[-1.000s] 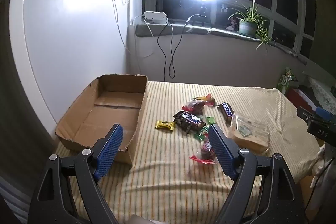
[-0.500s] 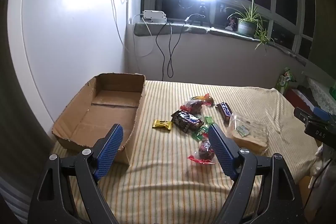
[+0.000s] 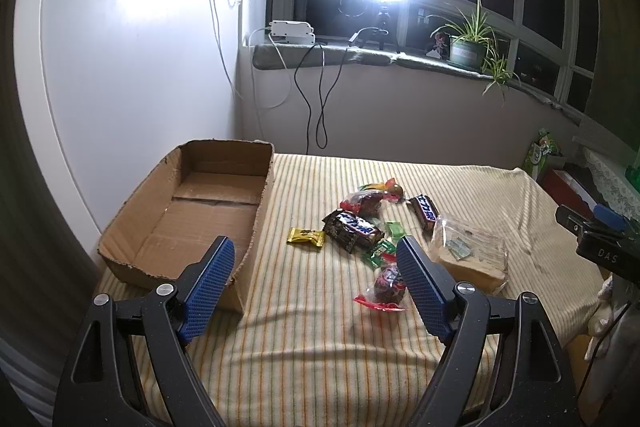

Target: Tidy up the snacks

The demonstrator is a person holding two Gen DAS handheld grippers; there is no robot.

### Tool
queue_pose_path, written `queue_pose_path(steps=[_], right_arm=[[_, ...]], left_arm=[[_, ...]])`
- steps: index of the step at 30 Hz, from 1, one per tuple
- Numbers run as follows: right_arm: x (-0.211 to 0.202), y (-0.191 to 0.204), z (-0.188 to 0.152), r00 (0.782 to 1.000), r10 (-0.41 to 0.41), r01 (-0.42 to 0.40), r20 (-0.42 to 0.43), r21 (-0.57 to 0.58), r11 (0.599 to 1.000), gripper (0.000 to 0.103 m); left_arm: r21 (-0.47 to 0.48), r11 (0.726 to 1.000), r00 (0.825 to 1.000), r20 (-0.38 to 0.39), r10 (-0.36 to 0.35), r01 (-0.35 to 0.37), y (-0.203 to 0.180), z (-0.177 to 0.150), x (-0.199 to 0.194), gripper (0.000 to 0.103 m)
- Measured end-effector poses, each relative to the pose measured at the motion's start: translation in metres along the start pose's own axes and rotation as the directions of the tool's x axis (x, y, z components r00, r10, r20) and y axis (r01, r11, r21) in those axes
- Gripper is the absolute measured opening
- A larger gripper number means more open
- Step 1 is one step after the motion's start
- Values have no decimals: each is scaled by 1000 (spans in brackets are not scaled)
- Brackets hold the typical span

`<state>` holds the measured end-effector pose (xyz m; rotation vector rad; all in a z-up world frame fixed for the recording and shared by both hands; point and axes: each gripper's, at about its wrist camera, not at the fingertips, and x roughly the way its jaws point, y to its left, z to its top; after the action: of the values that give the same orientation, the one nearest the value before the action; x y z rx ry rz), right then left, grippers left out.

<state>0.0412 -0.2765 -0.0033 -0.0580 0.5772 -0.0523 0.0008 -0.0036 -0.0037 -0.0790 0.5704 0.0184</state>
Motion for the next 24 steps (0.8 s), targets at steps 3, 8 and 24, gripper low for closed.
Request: queue_pose_path(steps=[3, 8, 24], right_arm=[[1, -1, 1, 1000, 5, -5, -4, 2, 1000, 103], [0, -2, 2, 1000, 8, -8, -5, 5, 1000, 103], [3, -4, 1, 1000, 17, -17, -16, 12, 1000, 103]], left_arm=[[2, 1000, 1000, 1, -2, 2, 0, 0, -1, 83], [4, 1000, 1000, 0, -2, 2, 0, 0, -1, 83], [9, 1000, 1000, -1, -5, 5, -3, 0, -1, 83]])
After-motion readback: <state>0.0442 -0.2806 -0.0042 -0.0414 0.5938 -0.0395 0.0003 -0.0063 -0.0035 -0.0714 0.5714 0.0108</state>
